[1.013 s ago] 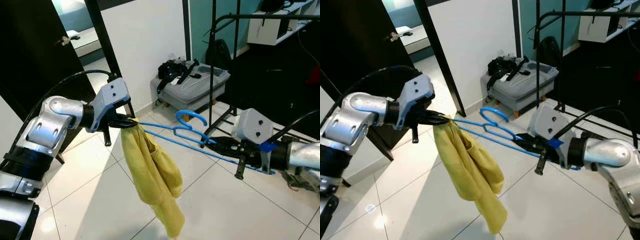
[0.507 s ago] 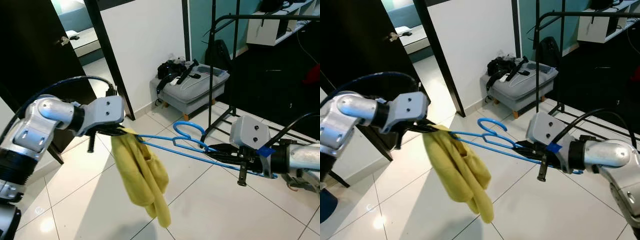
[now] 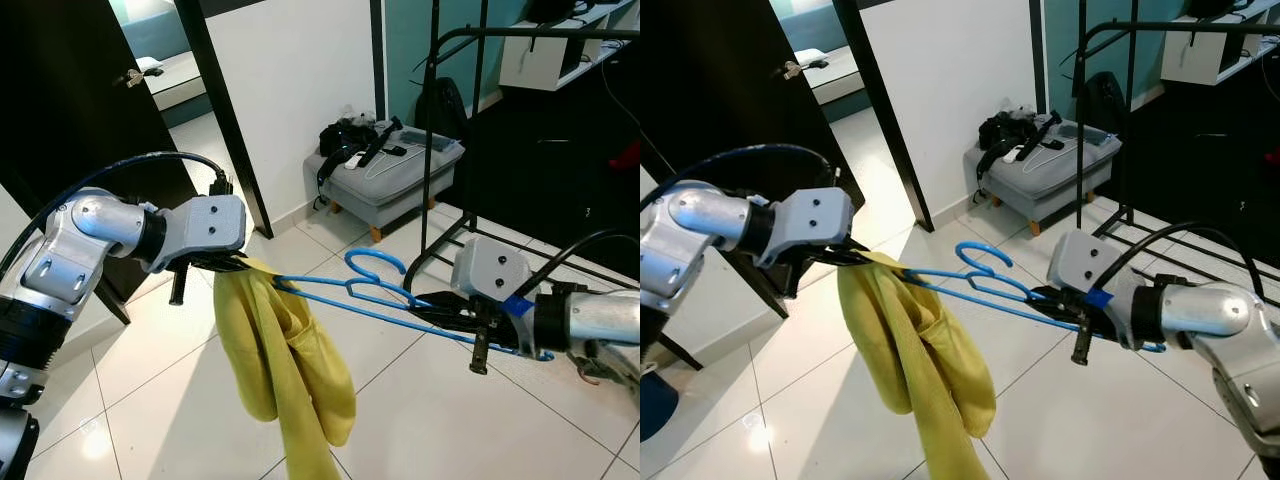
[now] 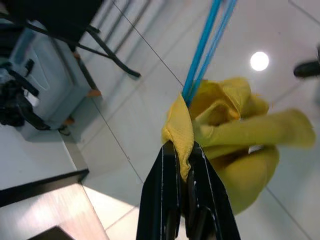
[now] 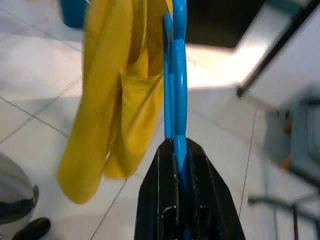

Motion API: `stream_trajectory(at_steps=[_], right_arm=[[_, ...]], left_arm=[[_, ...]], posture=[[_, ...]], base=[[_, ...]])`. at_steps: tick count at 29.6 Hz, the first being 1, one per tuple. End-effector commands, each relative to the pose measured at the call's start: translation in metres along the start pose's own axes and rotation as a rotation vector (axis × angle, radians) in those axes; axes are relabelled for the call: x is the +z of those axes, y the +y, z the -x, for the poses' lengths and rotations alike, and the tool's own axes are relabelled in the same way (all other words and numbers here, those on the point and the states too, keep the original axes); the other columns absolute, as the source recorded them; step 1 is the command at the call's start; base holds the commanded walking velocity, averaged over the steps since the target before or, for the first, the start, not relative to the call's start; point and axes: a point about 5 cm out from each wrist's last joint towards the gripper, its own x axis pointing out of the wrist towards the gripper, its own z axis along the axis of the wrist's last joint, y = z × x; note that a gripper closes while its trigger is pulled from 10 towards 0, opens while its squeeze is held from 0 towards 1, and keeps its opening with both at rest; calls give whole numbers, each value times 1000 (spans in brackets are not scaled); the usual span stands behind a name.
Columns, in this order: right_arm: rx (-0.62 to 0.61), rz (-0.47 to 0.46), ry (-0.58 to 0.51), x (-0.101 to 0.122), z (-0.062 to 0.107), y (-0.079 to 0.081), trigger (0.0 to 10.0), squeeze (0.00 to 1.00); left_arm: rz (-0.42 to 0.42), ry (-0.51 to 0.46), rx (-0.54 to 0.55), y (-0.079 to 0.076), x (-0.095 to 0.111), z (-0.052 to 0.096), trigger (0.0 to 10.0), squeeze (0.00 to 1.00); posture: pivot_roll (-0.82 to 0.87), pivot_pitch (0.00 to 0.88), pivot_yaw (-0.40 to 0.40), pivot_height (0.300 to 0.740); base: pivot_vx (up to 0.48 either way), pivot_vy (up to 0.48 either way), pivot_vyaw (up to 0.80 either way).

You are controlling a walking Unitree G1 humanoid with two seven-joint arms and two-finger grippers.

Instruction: Hang hanger

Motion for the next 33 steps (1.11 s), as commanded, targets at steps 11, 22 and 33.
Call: stream_trajectory(at_steps=[11, 22, 33], right_arm=[[-245, -291, 23, -21, -28, -11, 10000, 0], [-424, -561, -162, -7, -38, -35, 10000, 0], [-630, -897, -358, 7, -49, -62, 10000, 0]], left_arm=[[64, -64, 51, -6, 2, -5, 10000, 0], [146, -110, 22, -34, 0, -27, 10000, 0], [333, -336, -29, -85, 36, -90, 10000, 0]], posture=[[-83, 0, 181, 740], [-77, 0, 166, 740], [-71, 0, 153, 740]], base=[[0, 0, 0], [0, 0, 0], [0, 0, 0]])
